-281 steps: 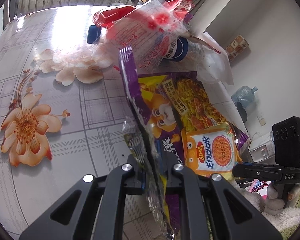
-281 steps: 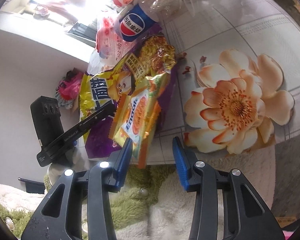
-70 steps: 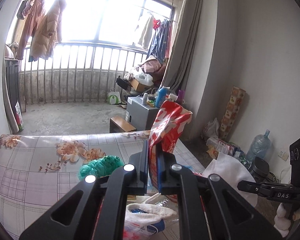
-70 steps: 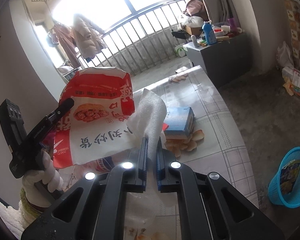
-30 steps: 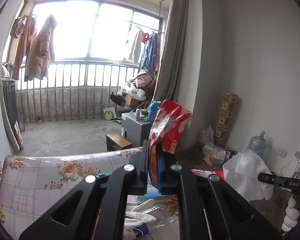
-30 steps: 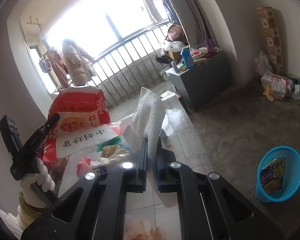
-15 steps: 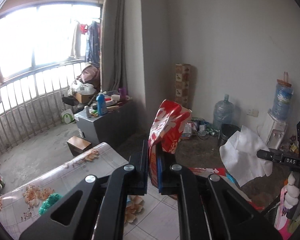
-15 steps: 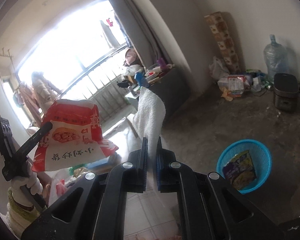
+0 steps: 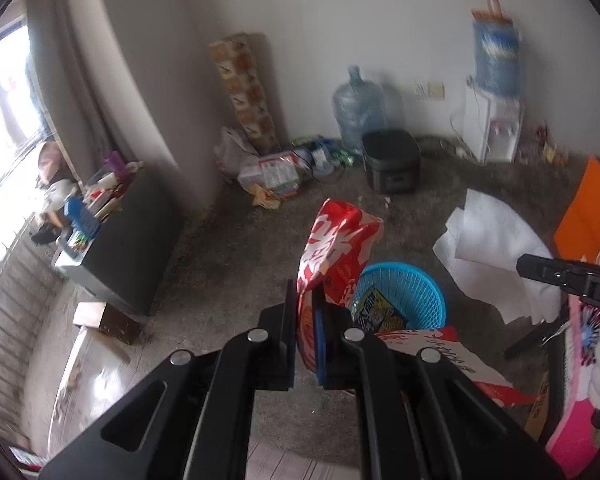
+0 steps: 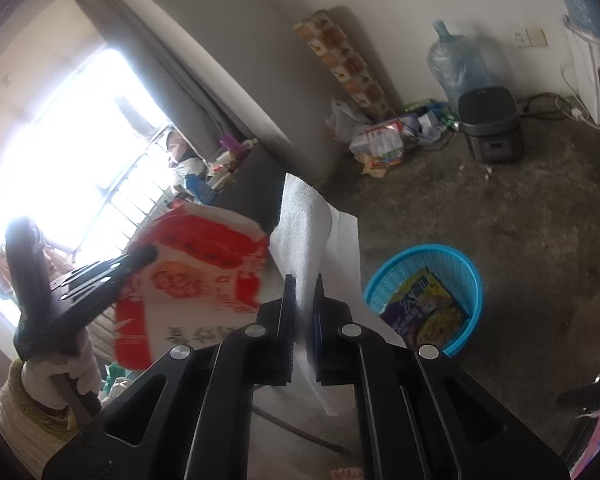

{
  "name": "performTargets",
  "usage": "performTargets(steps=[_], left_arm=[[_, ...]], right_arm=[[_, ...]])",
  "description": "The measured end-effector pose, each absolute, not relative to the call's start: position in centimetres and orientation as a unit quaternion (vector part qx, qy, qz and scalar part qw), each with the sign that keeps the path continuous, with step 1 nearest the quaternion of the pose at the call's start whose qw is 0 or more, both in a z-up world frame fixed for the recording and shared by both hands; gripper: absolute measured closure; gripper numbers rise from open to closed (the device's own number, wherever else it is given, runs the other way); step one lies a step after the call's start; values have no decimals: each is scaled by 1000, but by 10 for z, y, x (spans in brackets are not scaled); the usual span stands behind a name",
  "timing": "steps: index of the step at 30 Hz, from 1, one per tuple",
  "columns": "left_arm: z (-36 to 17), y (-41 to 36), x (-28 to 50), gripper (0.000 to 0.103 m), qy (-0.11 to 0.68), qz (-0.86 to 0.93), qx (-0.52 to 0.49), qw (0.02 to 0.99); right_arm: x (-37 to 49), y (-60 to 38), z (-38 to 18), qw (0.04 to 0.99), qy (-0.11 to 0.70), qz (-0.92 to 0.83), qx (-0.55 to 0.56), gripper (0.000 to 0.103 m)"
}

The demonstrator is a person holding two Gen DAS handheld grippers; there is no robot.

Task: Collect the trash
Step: 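Carry the red-white bag and tissue with both grippers over the blue wastebasket, then open both grippers to drop the bag and tissue into the wastebasket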

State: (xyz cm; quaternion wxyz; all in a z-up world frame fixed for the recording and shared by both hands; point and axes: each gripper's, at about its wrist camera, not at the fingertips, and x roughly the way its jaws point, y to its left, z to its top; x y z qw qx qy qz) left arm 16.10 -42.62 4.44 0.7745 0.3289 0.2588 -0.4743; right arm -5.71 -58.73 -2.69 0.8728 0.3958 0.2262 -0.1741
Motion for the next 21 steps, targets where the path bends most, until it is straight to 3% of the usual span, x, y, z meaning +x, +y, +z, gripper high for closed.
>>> performTargets(steps=[11,12,14,15,16,17,21], left_arm=[[-101,-563,183,94,326,-468,396,720],[-110,-570,185,90,335,-470,390,717],[-129,-582,191,65,357,-475,380,708],[-138,-588,193,45,367,-480,376,703],[-145,-592,193,37,368,-485,372,701],[-151,-594,191,37,366,-484,372,702],[-154,-595,188,35,380,-479,360,704]], right_arm=[[-12,-646,-111,828,276,-192,449,94],[-9,-651,-118,823,277,-194,457,94],[-1,-661,-137,810,277,-195,478,91],[2,-667,-148,801,277,-201,492,76],[6,-672,-161,793,277,-201,504,56],[12,-678,-180,781,286,-204,516,51],[22,-684,-224,742,349,-236,522,50]])
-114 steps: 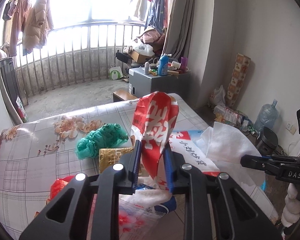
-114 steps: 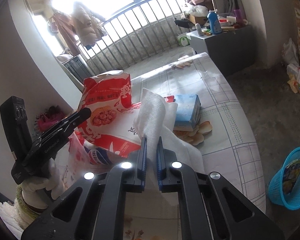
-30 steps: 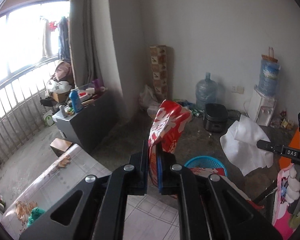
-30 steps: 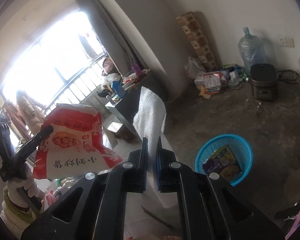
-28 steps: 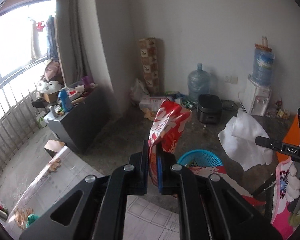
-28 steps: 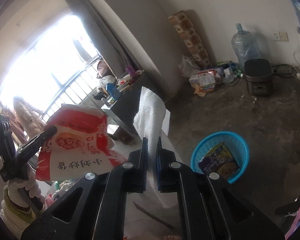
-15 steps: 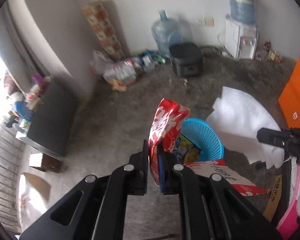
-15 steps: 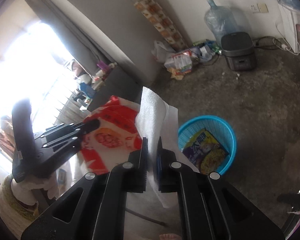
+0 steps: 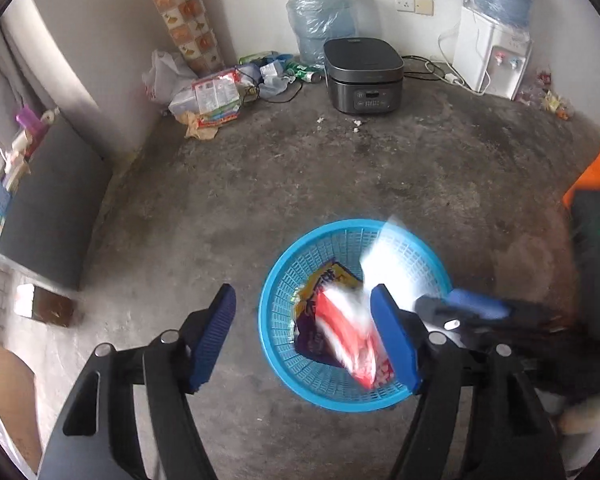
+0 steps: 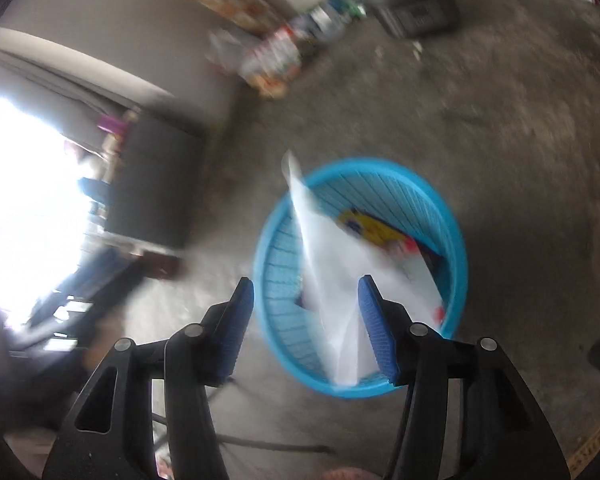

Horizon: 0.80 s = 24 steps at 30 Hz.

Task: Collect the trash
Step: 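Open both grippers to drop the bag and tissue into the wastebasket, then move both grippers back to the table toward the clear plastic cup and bag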

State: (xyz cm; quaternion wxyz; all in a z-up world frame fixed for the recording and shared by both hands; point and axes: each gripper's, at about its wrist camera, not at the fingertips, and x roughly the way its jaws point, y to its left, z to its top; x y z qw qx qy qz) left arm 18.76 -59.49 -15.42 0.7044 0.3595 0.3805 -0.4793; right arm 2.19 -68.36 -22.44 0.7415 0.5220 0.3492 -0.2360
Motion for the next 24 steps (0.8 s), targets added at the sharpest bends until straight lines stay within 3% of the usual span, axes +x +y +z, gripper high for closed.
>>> performTargets(steps=[9,13,24], left_arm=[[-107,-578,187,34,365,-486,308,732],[-68,-562,182,34,353,-498,284,739],[61,-430,154,34,303,-507,232,773]], right_arm=[[-13,-685,-226,720,342,-293,528,50],[-18,-685,-214,727,331,-298,523,56],[-15,-636,-126,804,293,-230,464,58]])
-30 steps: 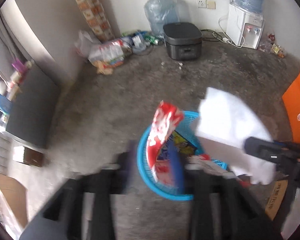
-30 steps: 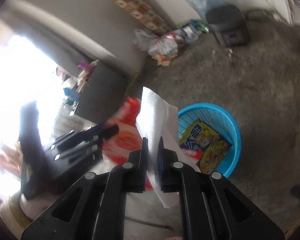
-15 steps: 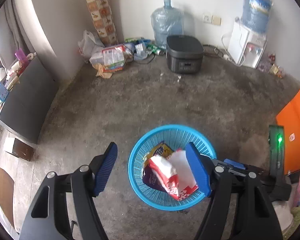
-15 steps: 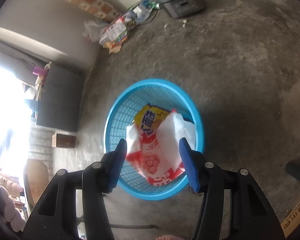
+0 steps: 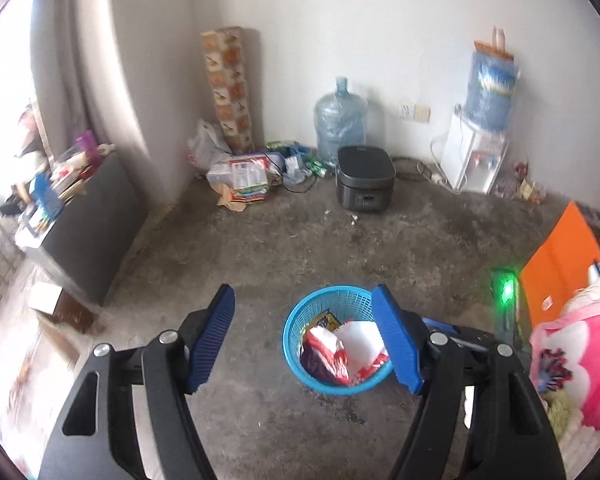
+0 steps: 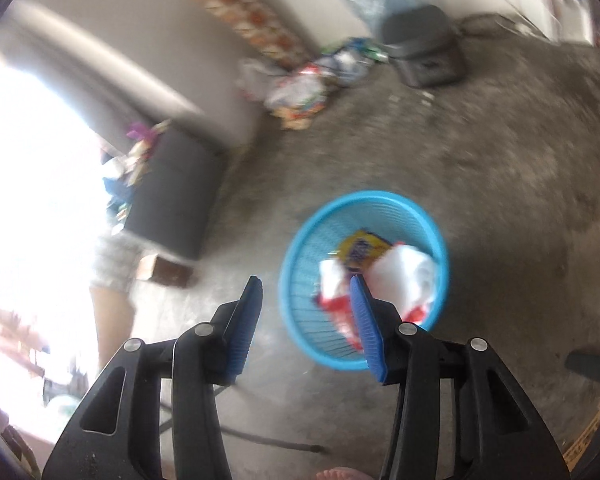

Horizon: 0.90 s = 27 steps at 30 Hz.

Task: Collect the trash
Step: 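Move both grippers back to the table toward the clear plastic cup and bag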

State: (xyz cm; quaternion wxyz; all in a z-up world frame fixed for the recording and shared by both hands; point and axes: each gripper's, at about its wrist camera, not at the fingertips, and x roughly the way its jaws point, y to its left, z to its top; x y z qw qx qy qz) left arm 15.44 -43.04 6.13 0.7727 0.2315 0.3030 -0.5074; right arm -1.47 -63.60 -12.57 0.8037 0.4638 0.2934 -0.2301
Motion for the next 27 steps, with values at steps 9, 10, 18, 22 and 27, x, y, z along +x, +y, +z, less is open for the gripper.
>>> performTargets(steps=[9,10,18,22,27], left_arm=[[84,-242,127,34,301,-458,130,826],[82,-222,129,34,304,-443,118,835],[64,-78,131,34,326,-350,36,877],[51,-32,131,34,339,-326,3,883],[38,5,134,34,343,-308,-27,887]], right_arm=[[36,-555,-36,877,300,-68,370,56],[42,-545,-30,880,303,-49,362,54],[102,-465,-10,881,331,76,329,46],[134,-421,-7,865,362,127,324,45],[154,-377,-4,845,396,158,322,45]])
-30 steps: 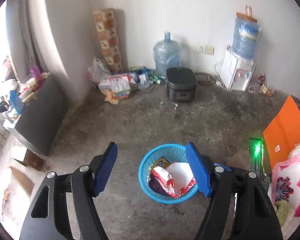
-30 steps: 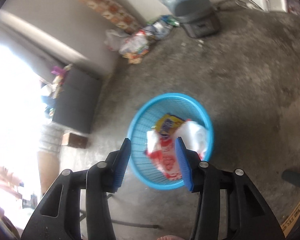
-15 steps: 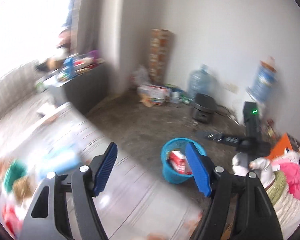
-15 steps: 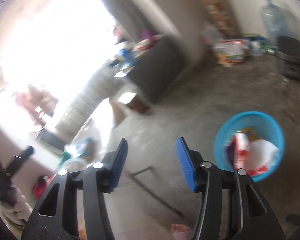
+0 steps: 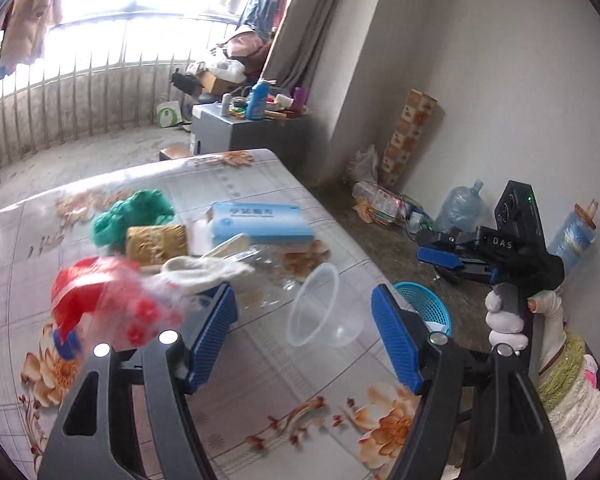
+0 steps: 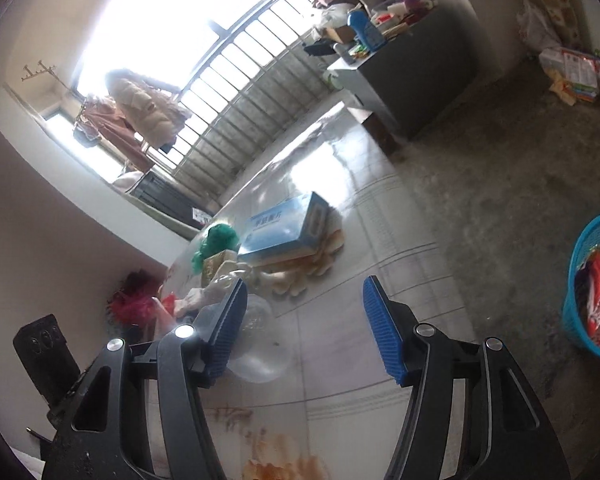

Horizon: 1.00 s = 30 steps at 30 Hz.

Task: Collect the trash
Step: 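Move both grippers back to the table toward the clear plastic cup and bag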

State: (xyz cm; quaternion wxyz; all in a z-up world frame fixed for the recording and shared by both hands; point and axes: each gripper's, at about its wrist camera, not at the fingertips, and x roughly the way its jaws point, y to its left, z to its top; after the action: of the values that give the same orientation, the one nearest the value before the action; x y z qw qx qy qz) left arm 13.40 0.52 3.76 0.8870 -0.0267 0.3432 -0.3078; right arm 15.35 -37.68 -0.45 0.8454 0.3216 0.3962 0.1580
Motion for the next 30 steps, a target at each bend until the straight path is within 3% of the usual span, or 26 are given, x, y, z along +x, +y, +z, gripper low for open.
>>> performTargets(steps=[8,18,24,30], left_arm=[[20,24,118,44,340,-309,-21,888],[-7,27,106,66,357,-330,-29,874],[-2,42,105,67,337,-311,-35,888],[6,59,111,67,325,-282,-33,902]], right_arm=[[162,-306,11,845,432,175,260,45],[180,-245,3,855,482,134,134,70],[171,-247,10,857,485,126,119,84],[151,-261,14,860,484,114,115,85]])
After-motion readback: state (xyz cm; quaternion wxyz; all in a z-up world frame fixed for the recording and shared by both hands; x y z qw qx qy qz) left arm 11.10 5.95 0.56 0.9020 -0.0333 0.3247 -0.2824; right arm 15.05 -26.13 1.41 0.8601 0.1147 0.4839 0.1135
